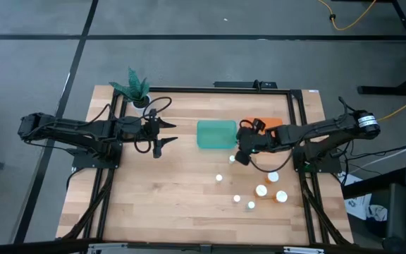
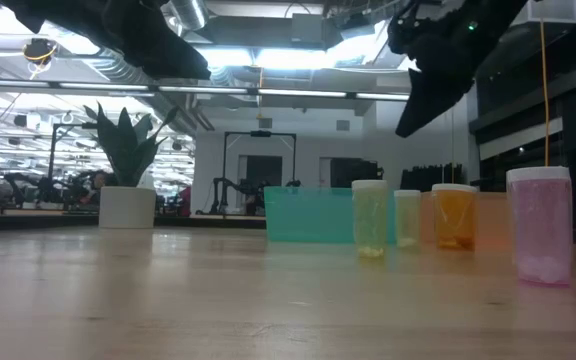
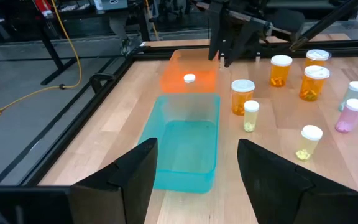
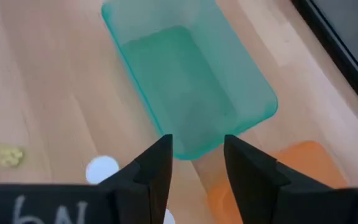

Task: Pick and place medicine bottles into bin by pill shape (circle, oval)
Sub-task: Put the yellow pill bottle into the orange bin

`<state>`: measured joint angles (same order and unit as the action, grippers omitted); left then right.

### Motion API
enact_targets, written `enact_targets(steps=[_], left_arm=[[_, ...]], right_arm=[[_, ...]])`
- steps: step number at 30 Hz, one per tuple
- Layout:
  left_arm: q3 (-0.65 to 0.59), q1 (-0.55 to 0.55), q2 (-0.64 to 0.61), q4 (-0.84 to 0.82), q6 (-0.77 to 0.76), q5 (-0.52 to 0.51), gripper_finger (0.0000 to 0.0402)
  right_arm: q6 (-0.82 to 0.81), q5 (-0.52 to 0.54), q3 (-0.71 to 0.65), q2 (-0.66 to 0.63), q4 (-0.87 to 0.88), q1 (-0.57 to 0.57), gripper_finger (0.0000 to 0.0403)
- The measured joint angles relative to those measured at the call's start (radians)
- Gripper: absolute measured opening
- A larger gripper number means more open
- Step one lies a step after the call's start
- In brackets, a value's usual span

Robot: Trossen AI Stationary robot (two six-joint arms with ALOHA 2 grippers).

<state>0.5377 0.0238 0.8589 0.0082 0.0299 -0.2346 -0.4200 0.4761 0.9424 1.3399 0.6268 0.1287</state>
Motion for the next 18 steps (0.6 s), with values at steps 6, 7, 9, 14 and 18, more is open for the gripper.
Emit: enact_targets(steps=[6,7,9,14,18], left_arm=[[0.000,0.000,0.000,0.000,0.000,0.000,0.0214],[0.000,0.000,0.000,0.000,0.000,0.000,0.0214],[0.000,0.000,0.000,0.000,0.000,0.000,0.0214],[0.000,0.000,0.000,0.000,0.000,0.000,0.0214],[0.000,0.000,0.000,0.000,0.000,0.000,0.0214]], right_arm=[[-0.268,-0.086,0.001,0.000,-0.028,0.000,0.0145],[-0.276,-0.119,0.003,0.000,-0.024,0.000,0.0145],[-0.215,-0.235,0.004,0.000,-0.014,0.000,0.0145],[-0.123,-0.551,0.005,0.000,-0.003,0.000,0.0144],[-0.127,-0.692,0.005,0.000,-0.005,0.000,0.0145]])
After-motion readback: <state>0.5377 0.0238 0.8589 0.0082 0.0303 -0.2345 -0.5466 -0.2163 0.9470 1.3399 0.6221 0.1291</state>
